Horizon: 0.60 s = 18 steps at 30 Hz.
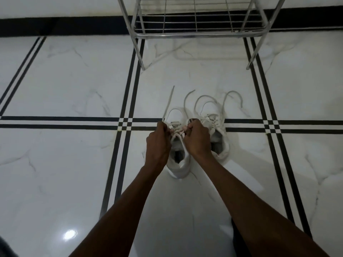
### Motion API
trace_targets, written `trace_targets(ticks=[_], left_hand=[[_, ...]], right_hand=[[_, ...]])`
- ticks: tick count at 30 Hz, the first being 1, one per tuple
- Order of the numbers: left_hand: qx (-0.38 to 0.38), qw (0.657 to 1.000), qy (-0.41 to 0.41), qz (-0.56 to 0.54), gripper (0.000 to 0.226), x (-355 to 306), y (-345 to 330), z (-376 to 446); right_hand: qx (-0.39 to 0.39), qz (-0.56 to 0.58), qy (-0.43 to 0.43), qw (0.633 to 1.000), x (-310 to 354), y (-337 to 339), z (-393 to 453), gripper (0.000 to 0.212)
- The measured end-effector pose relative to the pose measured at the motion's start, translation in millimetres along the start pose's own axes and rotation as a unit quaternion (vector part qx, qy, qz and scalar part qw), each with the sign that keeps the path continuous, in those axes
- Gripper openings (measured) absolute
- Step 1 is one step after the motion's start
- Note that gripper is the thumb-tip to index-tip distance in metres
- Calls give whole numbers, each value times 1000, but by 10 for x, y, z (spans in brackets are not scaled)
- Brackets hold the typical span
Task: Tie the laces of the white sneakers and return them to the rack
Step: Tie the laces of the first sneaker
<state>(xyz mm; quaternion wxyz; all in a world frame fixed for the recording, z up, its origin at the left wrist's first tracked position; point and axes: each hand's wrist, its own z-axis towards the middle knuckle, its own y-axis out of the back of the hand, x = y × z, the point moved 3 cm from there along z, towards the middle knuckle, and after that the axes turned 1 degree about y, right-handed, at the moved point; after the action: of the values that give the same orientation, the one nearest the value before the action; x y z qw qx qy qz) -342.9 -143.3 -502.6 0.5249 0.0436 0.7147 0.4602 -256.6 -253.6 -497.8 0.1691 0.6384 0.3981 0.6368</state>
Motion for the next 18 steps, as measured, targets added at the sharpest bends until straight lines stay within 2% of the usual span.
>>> trace_targets(ticks=[4, 7, 10, 12, 14, 15, 18], left_hand=[[-9, 1000, -2, -15, 9, 41, -29, 24], [30, 992, 45, -116, 22, 62, 19, 32], [67, 955, 109, -267, 35, 47, 166, 94], [59, 954, 77, -285, 32, -17, 291, 195], [55, 961, 27, -268, 28, -132, 412, 301], [52, 963, 7, -263, 27, -197, 474, 342], [66, 967, -14, -246, 29, -238, 553, 455]], right_hand=[[19, 37, 10, 999, -42, -37, 84, 9], [80, 117, -23, 990, -46, 5, 157, 0], [87, 297, -99, 946, 5, 127, 221, 5], [87, 351, -105, 926, 124, 202, 240, 14], [126, 304, -42, 943, 260, 209, 260, 16], [177, 264, 3, 948, 344, 210, 243, 16], [363, 152, 93, 914, 493, 188, 149, 18]])
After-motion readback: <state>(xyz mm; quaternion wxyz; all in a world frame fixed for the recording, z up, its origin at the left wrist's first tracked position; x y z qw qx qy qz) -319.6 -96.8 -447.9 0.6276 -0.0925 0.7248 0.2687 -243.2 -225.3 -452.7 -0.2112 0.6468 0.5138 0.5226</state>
